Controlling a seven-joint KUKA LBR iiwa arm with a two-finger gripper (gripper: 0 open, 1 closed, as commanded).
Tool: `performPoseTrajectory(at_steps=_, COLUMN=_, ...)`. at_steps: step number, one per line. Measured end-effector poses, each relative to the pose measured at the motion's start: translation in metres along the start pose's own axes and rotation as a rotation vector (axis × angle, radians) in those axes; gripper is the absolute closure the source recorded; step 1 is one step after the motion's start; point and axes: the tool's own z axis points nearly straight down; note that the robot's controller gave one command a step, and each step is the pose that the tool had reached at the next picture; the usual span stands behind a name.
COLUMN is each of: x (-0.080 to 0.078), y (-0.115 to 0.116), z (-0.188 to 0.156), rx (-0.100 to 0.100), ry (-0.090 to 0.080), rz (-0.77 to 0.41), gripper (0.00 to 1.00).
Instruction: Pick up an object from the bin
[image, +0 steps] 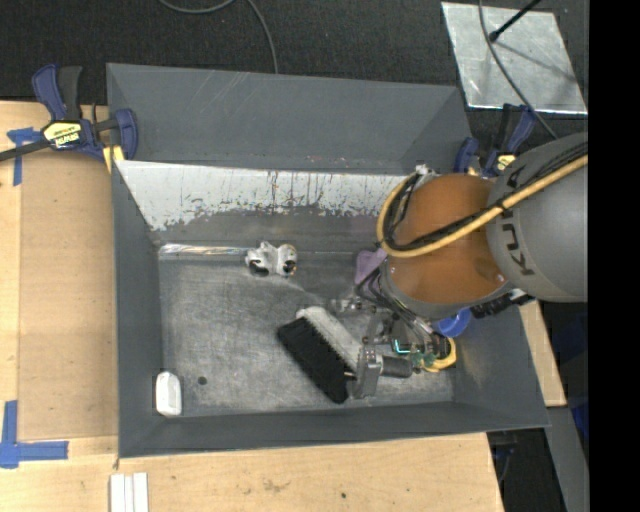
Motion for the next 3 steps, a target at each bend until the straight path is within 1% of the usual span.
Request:
performPoseTrajectory(at_steps=1, x=-0.002, y=0.000, z=-0.004, rx=0.000, ry=-0.008, rz=0.000, gripper=0.00)
performPoseTrajectory(at_steps=2, x=-0.012, y=0.013, z=0.031, rx=-0.001, ry=-0.014, rz=0.170, gripper=0.00)
performPoseTrajectory(at_steps=3, x=0.004, y=0.017, z=0.037, rx=-0.001, ry=-0.004, rz=0.244, gripper=0.00)
